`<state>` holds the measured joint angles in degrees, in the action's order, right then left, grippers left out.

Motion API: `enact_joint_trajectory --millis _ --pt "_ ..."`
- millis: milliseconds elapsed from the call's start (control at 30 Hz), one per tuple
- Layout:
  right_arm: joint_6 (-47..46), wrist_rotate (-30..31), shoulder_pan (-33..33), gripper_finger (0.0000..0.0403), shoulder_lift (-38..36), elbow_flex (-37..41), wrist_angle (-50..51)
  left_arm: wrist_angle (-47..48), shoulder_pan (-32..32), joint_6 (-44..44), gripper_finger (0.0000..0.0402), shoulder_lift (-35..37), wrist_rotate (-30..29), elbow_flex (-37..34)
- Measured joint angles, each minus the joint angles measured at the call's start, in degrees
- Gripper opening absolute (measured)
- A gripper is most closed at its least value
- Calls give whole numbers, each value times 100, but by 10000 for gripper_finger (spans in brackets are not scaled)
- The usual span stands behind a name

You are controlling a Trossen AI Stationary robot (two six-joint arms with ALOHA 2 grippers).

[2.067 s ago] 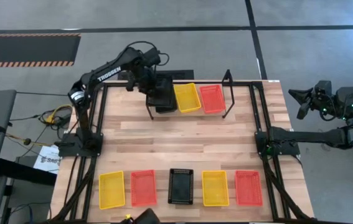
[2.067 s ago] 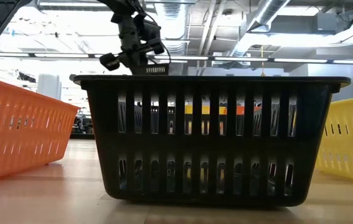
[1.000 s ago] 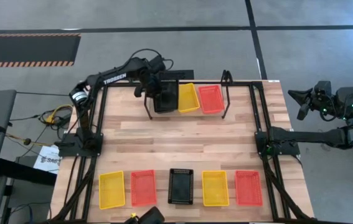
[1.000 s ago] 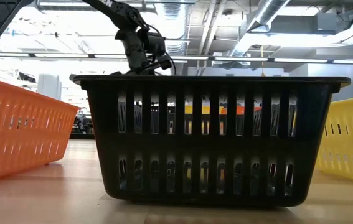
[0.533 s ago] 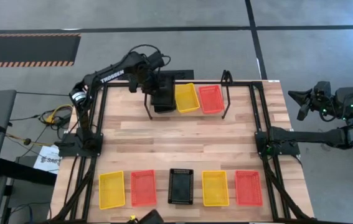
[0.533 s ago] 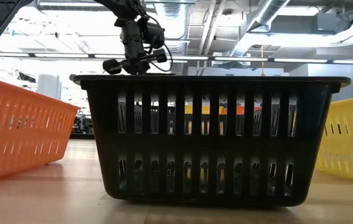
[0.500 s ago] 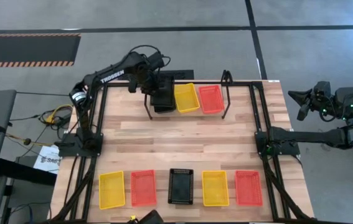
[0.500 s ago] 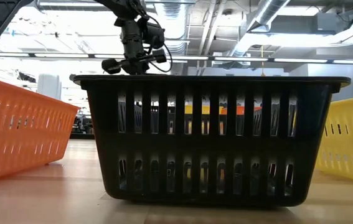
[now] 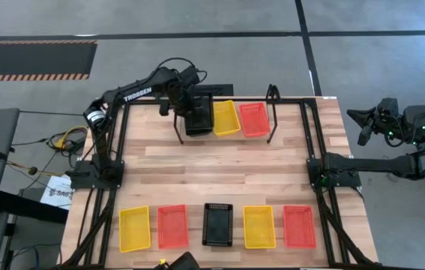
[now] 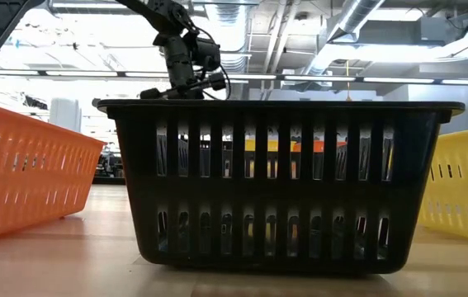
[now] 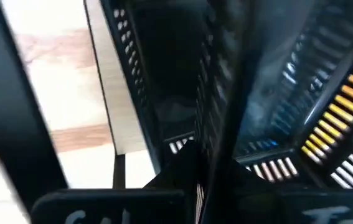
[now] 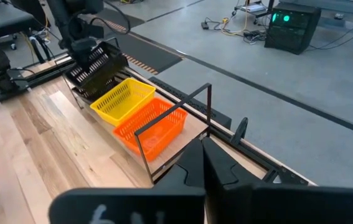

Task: Stack baskets on shelf by color
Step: Stack the right black bin on top of the other the black bin on the shelf

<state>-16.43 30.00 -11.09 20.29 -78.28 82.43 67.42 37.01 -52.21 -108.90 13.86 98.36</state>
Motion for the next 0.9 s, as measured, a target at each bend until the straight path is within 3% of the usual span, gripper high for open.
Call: enact_joint_trajectory --millis 900 --pt "3 -5 2 6 0 0 0 -45 -63 92 0 21 -168 -290"
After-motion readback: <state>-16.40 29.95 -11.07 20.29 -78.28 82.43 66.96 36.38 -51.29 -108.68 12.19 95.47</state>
